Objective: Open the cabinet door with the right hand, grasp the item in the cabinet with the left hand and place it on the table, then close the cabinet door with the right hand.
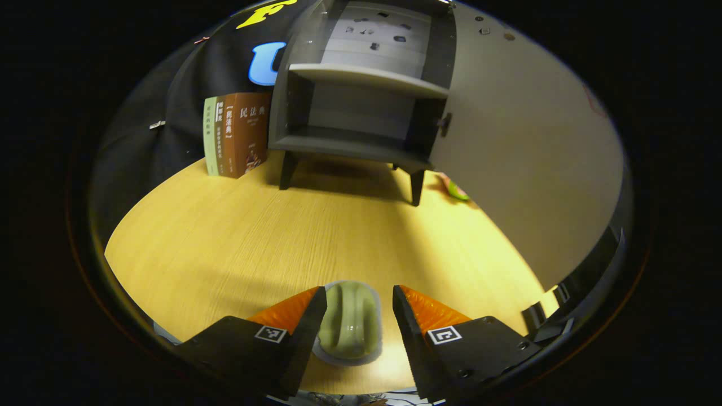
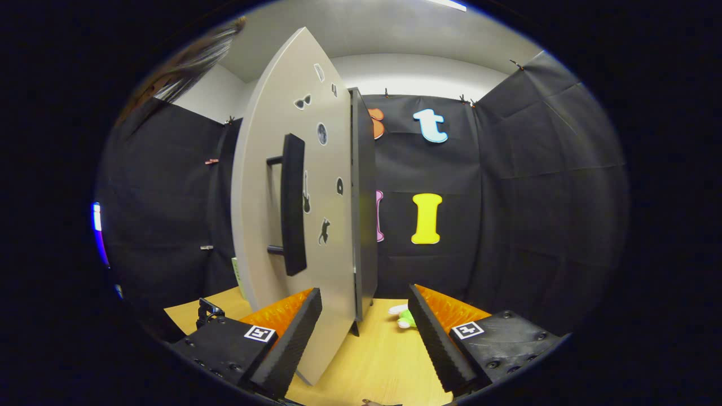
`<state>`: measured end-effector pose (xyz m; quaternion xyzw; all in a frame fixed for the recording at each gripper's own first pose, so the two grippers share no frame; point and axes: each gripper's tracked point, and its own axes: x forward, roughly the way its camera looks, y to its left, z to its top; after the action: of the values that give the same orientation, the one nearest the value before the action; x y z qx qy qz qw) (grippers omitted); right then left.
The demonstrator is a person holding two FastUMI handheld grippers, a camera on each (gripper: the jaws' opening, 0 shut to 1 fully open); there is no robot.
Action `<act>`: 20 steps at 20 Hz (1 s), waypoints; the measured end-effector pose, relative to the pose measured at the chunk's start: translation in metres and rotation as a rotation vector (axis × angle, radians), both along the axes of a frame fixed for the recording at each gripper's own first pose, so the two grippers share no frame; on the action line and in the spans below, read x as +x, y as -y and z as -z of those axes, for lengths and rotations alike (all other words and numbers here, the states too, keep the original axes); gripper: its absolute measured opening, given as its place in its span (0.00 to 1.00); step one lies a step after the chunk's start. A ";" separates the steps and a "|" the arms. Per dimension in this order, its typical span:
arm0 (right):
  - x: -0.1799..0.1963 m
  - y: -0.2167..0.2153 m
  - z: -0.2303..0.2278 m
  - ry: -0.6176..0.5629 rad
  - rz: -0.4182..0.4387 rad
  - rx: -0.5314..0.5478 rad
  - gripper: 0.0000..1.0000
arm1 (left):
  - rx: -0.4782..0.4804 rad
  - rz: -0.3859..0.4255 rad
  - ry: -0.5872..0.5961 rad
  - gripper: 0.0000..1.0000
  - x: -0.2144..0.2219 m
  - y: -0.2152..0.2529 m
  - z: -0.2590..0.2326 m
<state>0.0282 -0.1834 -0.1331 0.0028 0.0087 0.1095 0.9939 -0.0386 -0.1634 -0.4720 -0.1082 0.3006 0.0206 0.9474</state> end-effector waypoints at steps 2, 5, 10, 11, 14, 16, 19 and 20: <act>-0.004 -0.006 -0.009 0.011 -0.035 0.028 0.98 | 0.022 0.040 0.084 0.78 0.001 -0.003 -0.058; -0.009 -0.017 -0.020 0.011 -0.103 0.086 0.98 | 0.089 0.048 0.293 0.90 0.007 -0.021 -0.168; -0.011 -0.036 -0.026 0.017 -0.207 0.104 0.97 | 0.081 0.048 0.564 0.95 -0.002 -0.025 -0.329; -0.009 -0.039 -0.027 0.021 -0.222 0.099 0.97 | 0.102 0.070 0.593 0.95 -0.003 -0.024 -0.349; -0.002 -0.049 -0.026 0.018 -0.272 0.107 0.97 | 0.199 0.099 0.653 0.92 -0.023 -0.026 -0.398; -0.002 -0.056 -0.025 0.006 -0.295 0.116 0.97 | 0.210 0.093 0.664 0.92 -0.033 -0.025 -0.405; 0.004 -0.074 -0.022 -0.023 -0.319 0.144 0.97 | 0.193 0.069 0.658 0.97 -0.046 -0.034 -0.412; 0.004 -0.085 -0.021 -0.029 -0.327 0.146 0.97 | 0.203 0.062 0.649 0.97 -0.049 -0.039 -0.413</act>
<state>0.0325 -0.0986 -0.1125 0.0751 0.0154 0.2701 0.9598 -0.0872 -0.1244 -0.0589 -0.0053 -0.0171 -0.0138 0.9997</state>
